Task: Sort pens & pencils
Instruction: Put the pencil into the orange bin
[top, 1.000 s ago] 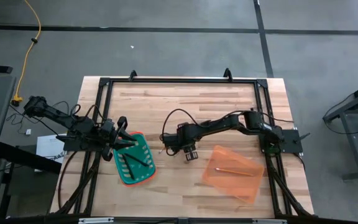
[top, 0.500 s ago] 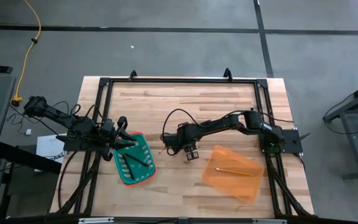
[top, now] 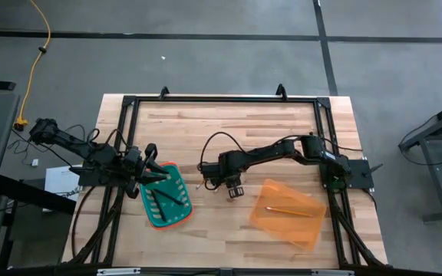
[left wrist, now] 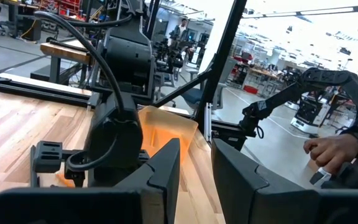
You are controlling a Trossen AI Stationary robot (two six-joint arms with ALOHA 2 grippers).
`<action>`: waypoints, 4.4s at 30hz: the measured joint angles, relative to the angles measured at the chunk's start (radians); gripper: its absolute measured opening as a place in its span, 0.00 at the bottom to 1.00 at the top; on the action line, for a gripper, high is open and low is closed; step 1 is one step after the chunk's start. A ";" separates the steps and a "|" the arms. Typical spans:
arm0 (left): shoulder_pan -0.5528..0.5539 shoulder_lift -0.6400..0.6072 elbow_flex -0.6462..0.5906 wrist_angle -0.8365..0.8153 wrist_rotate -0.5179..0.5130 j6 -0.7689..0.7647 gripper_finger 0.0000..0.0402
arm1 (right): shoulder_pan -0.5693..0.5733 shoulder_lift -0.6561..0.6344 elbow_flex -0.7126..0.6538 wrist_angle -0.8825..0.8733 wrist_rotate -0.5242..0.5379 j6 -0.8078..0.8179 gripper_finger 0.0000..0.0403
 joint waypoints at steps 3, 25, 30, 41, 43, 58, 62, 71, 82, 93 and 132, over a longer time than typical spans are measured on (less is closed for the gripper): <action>0.000 0.000 0.000 0.000 0.000 0.000 0.20 | -0.004 0.000 0.000 0.000 -0.044 0.020 0.33; 0.000 0.000 0.000 0.000 0.000 0.000 0.20 | 0.032 0.000 0.000 0.005 -0.073 0.090 0.33; 0.000 0.000 0.000 0.000 0.000 0.000 0.20 | 0.028 0.008 0.000 0.022 -0.073 0.115 0.30; 0.000 0.000 0.000 0.000 0.000 0.000 0.20 | 0.029 0.043 0.004 0.018 -0.107 0.121 0.10; 0.000 0.000 0.000 0.000 0.000 0.000 0.20 | 0.029 0.043 0.004 0.017 -0.108 0.121 0.05; 0.000 0.000 0.000 0.000 0.000 0.000 0.20 | 0.032 0.057 0.098 -0.098 -0.110 0.121 0.00; 0.000 0.000 0.000 0.000 0.000 0.000 0.20 | 0.033 0.058 0.203 -0.182 -0.117 0.133 0.00; 0.000 0.000 0.000 0.000 0.000 0.000 0.20 | 0.062 0.053 0.404 -0.371 -0.082 0.180 0.00; 0.000 0.000 0.000 0.000 0.000 0.000 0.20 | 0.131 0.045 0.494 -0.529 -0.093 0.382 0.00; 0.000 0.000 0.000 0.000 0.000 0.000 0.20 | 0.212 -0.022 0.385 -0.529 -0.098 0.447 0.00; 0.000 0.000 0.000 0.000 0.000 0.000 0.20 | 0.517 -0.548 -0.728 0.139 -0.068 1.176 0.02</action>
